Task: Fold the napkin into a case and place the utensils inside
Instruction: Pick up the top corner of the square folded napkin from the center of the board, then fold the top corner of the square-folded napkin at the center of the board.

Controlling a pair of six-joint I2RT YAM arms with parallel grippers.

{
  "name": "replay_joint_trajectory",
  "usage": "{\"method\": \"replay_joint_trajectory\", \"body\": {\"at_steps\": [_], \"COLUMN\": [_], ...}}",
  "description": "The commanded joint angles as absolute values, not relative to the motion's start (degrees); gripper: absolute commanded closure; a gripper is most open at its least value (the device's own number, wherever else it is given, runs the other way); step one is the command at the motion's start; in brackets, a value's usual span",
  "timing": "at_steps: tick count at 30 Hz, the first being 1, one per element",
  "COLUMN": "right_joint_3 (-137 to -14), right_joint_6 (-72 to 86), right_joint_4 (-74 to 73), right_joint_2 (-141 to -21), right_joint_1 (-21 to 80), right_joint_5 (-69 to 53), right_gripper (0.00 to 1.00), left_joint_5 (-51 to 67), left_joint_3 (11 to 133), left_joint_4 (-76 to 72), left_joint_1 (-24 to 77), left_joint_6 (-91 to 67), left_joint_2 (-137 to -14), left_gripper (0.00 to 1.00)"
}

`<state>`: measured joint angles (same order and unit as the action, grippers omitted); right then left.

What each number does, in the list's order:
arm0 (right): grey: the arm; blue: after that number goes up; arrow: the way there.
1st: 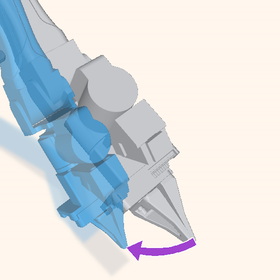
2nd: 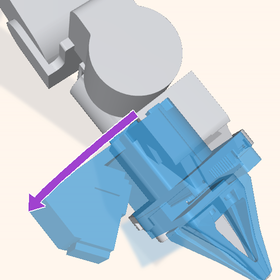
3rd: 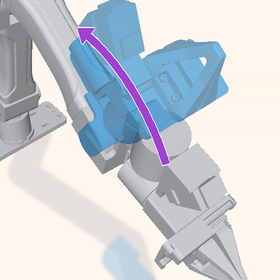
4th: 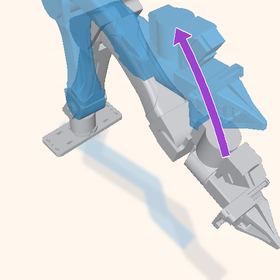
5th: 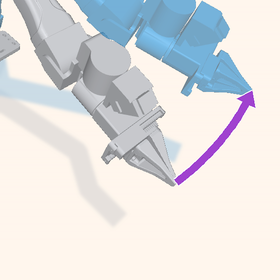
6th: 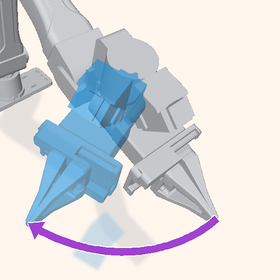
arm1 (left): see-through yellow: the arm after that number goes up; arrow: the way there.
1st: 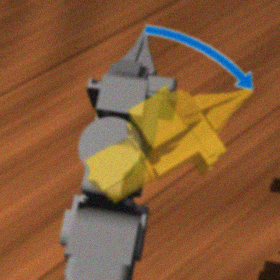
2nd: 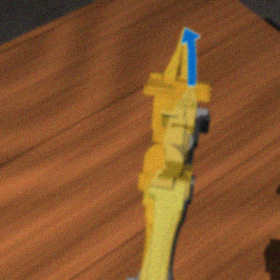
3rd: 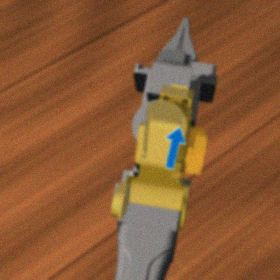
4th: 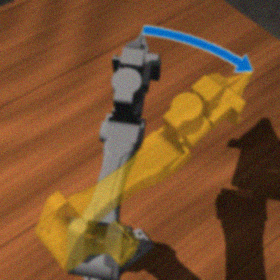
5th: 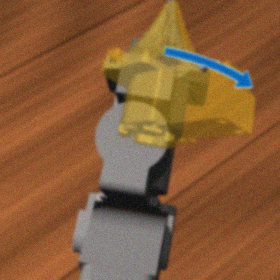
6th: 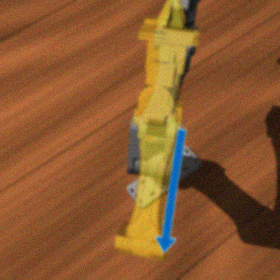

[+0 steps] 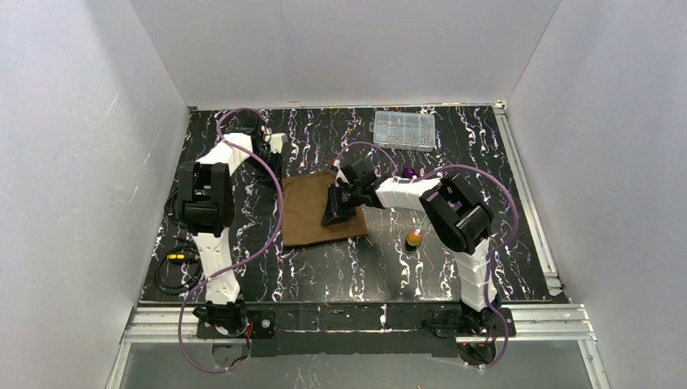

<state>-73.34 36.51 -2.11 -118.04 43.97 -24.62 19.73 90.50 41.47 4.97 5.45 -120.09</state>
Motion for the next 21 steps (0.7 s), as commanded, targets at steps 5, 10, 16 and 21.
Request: {"method": "replay_joint_trajectory", "body": {"at_steps": [5,10,16,21], "right_joint_3": [-72.5,-71.8,-71.7,-71.6], "right_joint_6": [36.7,36.6,36.6,36.7], "right_joint_4": [-1.5,-1.5,-1.6,-1.6], "right_joint_2": [-120.3,-120.0,-119.8,-118.5], "right_joint_1": [44.3,44.3,44.3,44.3], "right_joint_5": [-23.0,-22.7,-22.5,-23.0], "right_gripper": [0.79,0.79,0.79,0.75], "left_joint_5": [19.3,20.3,27.0,30.2], "left_joint_3": [91.9,93.1,92.0,89.9], "left_joint_4": [43.7,44.6,45.6,45.7], "left_joint_1": [6.5,6.8,7.5,9.5], "left_joint_6": [6.4,6.7,6.1,5.8], "left_joint_2": [-113.4,-112.5,-111.5,-110.2], "left_gripper": [1.00,1.00,1.00,1.00]}}
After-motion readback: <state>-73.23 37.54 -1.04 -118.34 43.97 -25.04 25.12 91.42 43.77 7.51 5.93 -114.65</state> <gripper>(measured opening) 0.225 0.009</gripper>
